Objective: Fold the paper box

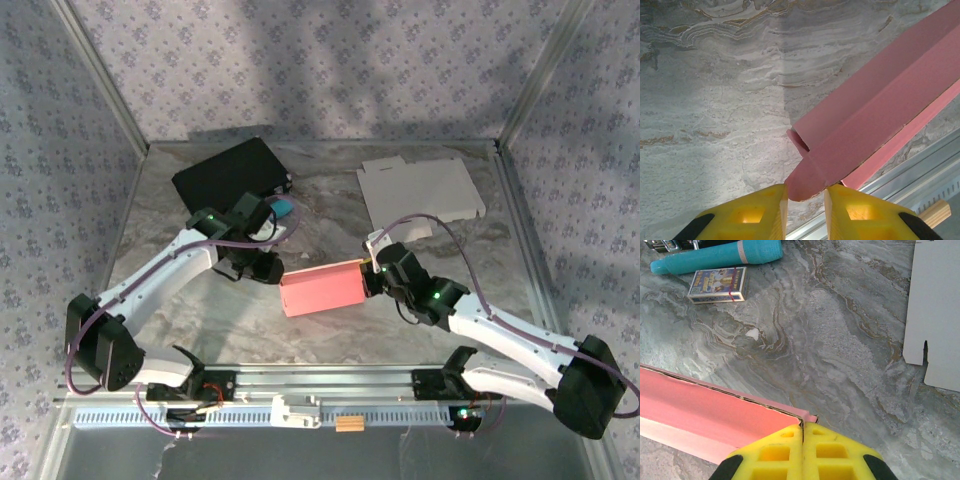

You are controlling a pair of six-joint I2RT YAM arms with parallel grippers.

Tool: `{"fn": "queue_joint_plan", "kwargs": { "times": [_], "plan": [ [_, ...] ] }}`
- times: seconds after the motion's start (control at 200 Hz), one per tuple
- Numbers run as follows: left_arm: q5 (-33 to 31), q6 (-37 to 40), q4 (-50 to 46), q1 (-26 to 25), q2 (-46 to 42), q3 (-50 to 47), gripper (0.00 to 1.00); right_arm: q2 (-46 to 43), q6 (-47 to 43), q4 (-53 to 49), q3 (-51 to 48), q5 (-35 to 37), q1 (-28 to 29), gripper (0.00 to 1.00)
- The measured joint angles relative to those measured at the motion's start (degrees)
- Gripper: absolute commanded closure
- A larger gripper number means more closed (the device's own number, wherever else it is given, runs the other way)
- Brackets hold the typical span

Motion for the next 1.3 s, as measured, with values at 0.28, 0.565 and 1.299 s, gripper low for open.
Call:
{"fn": "queue_joint_plan", "kwargs": {
  "times": [0.28, 0.565, 1.299],
  "plan": [
    [0.4, 0.1, 0.9, 0.0, 1.3, 0.1, 0.9, 0.0, 0.0, -0.1, 0.0, 0.0, 0.0, 1.0],
    [0.8, -1.8, 0.6, 0.0, 2.0, 1.2, 1.0, 0.4, 0.0, -0.4, 0.3, 1.0, 0.4, 1.0],
    [9.5, -16.1, -9.7, 2.3, 10.1, 11.0, 1.0, 1.4, -0.9, -1.4, 0.8, 7.3, 2.7, 1.0]
  ]
}}
